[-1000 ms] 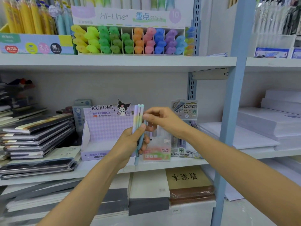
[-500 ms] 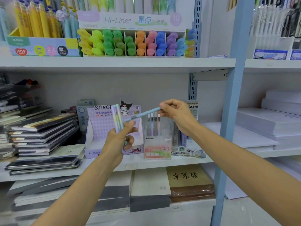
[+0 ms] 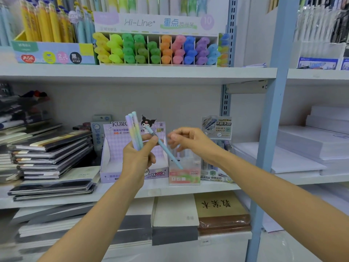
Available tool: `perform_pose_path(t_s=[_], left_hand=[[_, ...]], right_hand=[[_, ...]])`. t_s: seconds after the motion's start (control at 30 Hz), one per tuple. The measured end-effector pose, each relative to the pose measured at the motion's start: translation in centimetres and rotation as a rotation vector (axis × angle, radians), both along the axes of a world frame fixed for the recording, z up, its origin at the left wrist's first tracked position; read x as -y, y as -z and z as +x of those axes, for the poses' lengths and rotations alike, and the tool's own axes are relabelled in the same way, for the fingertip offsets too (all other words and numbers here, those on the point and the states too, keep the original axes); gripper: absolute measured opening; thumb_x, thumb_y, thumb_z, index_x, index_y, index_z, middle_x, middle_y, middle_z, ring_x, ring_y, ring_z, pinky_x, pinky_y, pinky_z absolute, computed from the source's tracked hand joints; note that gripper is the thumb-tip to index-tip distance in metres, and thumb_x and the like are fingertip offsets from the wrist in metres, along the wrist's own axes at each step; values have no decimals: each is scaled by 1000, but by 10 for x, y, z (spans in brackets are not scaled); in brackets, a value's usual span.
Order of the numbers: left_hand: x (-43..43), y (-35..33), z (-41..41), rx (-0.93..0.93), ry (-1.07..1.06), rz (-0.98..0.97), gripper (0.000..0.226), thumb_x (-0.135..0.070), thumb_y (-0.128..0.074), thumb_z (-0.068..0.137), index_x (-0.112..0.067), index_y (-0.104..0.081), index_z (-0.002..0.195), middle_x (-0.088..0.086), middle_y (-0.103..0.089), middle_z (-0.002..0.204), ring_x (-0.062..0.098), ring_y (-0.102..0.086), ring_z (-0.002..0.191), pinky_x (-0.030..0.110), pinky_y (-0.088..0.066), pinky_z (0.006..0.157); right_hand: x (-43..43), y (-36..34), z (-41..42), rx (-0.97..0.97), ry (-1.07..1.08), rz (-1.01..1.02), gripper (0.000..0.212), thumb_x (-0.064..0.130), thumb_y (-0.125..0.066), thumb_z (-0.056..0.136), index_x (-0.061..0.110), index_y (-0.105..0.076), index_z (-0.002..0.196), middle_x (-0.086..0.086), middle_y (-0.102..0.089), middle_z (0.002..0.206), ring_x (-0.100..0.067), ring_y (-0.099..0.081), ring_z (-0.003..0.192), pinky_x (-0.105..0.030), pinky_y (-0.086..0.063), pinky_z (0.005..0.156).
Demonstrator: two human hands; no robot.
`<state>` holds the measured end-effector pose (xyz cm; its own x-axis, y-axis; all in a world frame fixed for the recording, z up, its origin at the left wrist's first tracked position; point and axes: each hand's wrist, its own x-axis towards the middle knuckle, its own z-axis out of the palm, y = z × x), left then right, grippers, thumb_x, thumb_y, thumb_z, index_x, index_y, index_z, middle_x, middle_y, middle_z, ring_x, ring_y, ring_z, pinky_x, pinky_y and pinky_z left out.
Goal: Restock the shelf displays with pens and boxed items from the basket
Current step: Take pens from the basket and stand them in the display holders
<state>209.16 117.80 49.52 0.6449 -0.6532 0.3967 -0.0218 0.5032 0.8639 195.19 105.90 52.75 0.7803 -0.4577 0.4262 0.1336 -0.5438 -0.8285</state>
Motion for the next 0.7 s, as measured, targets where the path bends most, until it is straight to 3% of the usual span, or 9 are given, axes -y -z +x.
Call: perform_pose_path(t_s=[0.1,0.23,0.37,0.5,0.6,0.7], left_hand=[[2,1,-6,121,47,75,4,-18,-71,87,-17,-68,90,9,-73,80,10,-40,35,18,-35,37],[5,2,-10,198,90,107,5,-22,-67,90,-19,-69,94,2,-75,80,8,-37,35,17,-34,37],[6,0,-1,161,156,189,21,-38,-55,95,-23,-62,108,-3,-76,93,12,-32,37,19,-30,38],[12,5,5,61,186,222,21,-31,-42,97,-16,-57,100,-1,-66,70,13,-33,36,21,-28,38],[13,10,5,113,203,218,19,-27,-44,100,-15,-57,92,0,-56,63,14,-40,40,23,-32,38],[13,14,3,184,238,174,23,-31,-45,102,-16,-61,95,0,-55,59,17,-56,51,27,-47,47]], right_hand=[[-5,-10,9,49,57,-70,23,32,-61,94,21,-71,110,0,-72,107,-9,-65,94,-21,-53,79],[-6,-15,14,22,46,-106,9,23,-65,91,22,-73,96,-7,-72,100,-12,-65,90,-29,-54,83],[6,-23,6,226,137,-14,7,16,-57,96,13,-64,97,0,-67,80,-7,-60,69,-22,-50,64],[26,-31,-9,426,404,-5,12,13,-53,98,2,-56,102,-9,-66,84,-6,-60,65,-19,-51,63],[39,-24,-12,362,536,-101,8,12,-53,98,4,-56,99,-12,-66,87,-12,-62,71,-21,-52,66],[48,-9,-9,274,612,-193,3,10,-56,96,7,-57,97,-16,-68,91,-15,-63,75,-14,-49,66]])
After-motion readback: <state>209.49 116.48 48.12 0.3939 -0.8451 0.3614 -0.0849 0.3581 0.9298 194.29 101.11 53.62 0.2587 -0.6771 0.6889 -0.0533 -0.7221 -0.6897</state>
